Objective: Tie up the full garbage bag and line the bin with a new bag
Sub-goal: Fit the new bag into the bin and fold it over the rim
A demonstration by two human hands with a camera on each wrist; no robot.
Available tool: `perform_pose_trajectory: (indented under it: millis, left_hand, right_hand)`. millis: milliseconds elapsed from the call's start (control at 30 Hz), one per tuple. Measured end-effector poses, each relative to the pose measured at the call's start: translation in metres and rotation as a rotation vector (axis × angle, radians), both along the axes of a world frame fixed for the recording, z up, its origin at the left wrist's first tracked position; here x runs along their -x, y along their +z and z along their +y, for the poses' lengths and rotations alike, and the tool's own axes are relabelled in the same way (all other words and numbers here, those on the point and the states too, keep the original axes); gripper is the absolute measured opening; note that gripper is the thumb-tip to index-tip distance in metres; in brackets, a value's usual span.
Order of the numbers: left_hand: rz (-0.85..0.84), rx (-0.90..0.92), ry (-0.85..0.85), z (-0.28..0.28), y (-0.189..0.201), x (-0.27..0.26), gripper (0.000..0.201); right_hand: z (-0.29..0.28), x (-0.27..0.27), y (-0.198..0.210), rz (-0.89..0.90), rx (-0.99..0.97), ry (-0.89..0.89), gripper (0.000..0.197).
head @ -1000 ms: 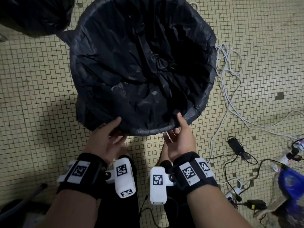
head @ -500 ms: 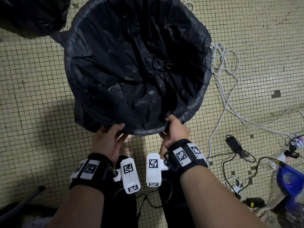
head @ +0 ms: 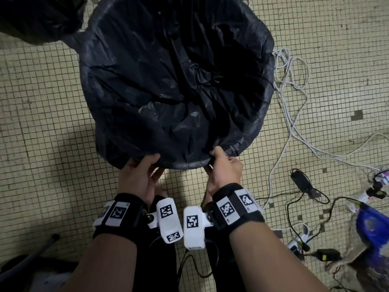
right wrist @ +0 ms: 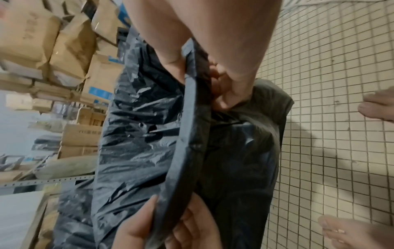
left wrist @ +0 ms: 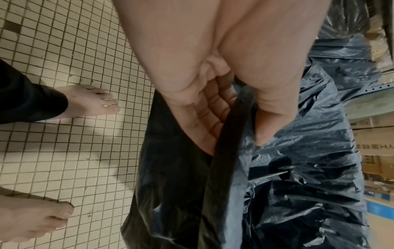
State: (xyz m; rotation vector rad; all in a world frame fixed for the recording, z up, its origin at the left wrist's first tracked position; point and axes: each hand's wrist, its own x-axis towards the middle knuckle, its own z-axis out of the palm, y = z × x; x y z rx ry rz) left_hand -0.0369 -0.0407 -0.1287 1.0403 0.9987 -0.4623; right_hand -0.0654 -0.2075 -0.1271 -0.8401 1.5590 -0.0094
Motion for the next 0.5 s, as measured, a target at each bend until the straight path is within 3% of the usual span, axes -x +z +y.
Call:
perform_pose_trajectory:
  millis: [133,233,300,400,500]
  left_hand:
    - [0.074,0.056,-0.005,0.002,-0.002,-0.006,0.025]
    - [0.140,0.124,-0.020,0.008,-0.004,-0.014,0.054]
    - [0.192,0.157,-0.032,0.011,-0.005,-0.017,0.065]
    - [0.234,0.172,-0.021,0.016,-0.005,-0.021,0.068]
    - [0.210,0.186,-0.027,0.018,-0.003,-0.024,0.072]
  right_hand:
    - [0.004,-0.004,-0.005,0.114,0.042,0.013,0.027]
    - [-0.002,-0.008,0.000,-0.034,-0.111,-0.067,0.026]
    - [-0.008,-0.006,0.003,-0.131,-0.258,-0.013,0.041]
    - [-0.009,-0.003,0.005,-0.221,-0.388,0.062,0.056]
    - [-0.009,0.000,0.008,-0.322,-0.482,-0.065,0.064]
